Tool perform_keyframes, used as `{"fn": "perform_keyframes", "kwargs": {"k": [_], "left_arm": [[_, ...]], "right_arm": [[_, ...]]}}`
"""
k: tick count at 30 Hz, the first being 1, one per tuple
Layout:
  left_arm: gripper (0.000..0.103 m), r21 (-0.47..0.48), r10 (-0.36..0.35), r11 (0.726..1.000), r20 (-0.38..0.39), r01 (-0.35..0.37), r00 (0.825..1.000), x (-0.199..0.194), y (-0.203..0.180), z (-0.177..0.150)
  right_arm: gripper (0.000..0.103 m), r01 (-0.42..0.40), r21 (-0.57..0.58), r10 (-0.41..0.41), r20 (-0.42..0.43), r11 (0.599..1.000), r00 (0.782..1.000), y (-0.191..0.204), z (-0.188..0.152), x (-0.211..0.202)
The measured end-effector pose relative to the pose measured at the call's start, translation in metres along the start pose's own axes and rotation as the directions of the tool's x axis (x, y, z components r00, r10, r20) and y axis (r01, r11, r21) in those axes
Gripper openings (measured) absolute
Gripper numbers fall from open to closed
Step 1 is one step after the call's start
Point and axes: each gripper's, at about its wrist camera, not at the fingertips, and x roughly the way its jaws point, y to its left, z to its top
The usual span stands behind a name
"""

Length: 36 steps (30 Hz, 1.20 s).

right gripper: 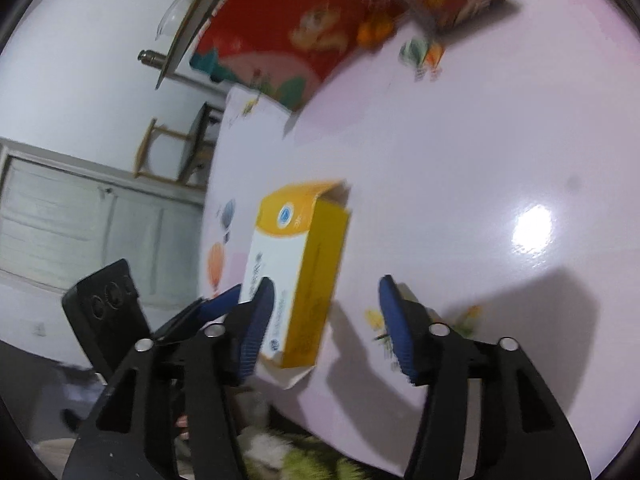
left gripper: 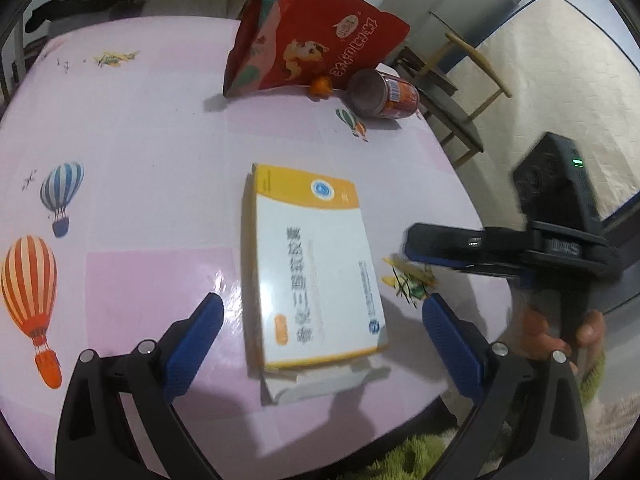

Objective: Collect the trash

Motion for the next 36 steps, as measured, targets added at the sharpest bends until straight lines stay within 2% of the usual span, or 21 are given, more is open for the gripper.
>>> {"fn": "perform_keyframes", "kwargs": {"k": [4, 7, 8, 11, 16, 21, 24, 28, 31, 35, 36], "left_arm": [[0.097, 0.057, 0.124, 0.991, 0.005, -0.124, 0.992, 0.012, -0.017, 0.007], [0.097, 0.144, 0.235, 0.961, 0.031, -0.237, 0.972, 0.024, -0.032, 0.007], [0.097, 0.179, 0.278, 0.943, 0.040, -0.281, 0.960, 0.029, -0.037, 0.006], [0.097, 0.210, 0.314, 0.925, 0.049, -0.317, 0.948, 0.036, -0.040, 0.004], [0.096, 0.171, 0.309, 0.934, 0.044, -0.312, 0.950, 0.038, -0.032, 0.003], [0.088, 0.125, 0.303, 0.944, 0.033, -0.305, 0.952, 0.035, -0.022, 0.000], [0.085, 0.115, 0.295, 0.948, 0.040, -0.298, 0.955, 0.030, -0.019, -0.002], [0.078, 0.108, 0.287, 0.951, 0.048, -0.291, 0.957, 0.027, -0.014, -0.003], [0.074, 0.106, 0.282, 0.952, 0.053, -0.286, 0.958, 0.025, -0.013, -0.003], [0.071, 0.101, 0.270, 0.956, 0.060, -0.275, 0.961, 0.022, -0.010, -0.005], [0.071, 0.099, 0.265, 0.958, 0.061, -0.270, 0.962, 0.021, -0.009, -0.005]], "right_arm": [[0.067, 0.079, -0.020, -0.077, 0.087, 0.997, 0.993, -0.008, 0.002, -0.023], [0.072, 0.142, -0.014, -0.139, 0.144, 0.990, 0.980, -0.015, 0.011, -0.040], [0.074, 0.158, -0.016, -0.153, 0.161, 0.987, 0.975, -0.017, 0.015, -0.047], [0.082, 0.225, -0.043, -0.208, 0.243, 0.974, 0.947, -0.019, 0.033, -0.067], [0.094, 0.331, -0.133, -0.267, 0.353, 0.934, 0.897, -0.012, 0.084, -0.076], [0.095, 0.426, -0.196, -0.339, 0.363, 0.883, 0.868, -0.011, 0.137, -0.054], [0.095, 0.449, -0.198, -0.360, 0.364, 0.871, 0.859, -0.017, 0.162, -0.041], [0.095, 0.457, -0.195, -0.388, 0.310, 0.868, 0.868, -0.026, 0.187, -0.019], [0.095, 0.437, -0.187, -0.383, 0.265, 0.880, 0.885, -0.035, 0.191, -0.015], [0.095, 0.427, -0.220, -0.382, 0.220, 0.877, 0.898, -0.030, 0.190, -0.003], [0.095, 0.435, -0.233, -0.388, 0.223, 0.870, 0.894, -0.027, 0.188, -0.002]]}}
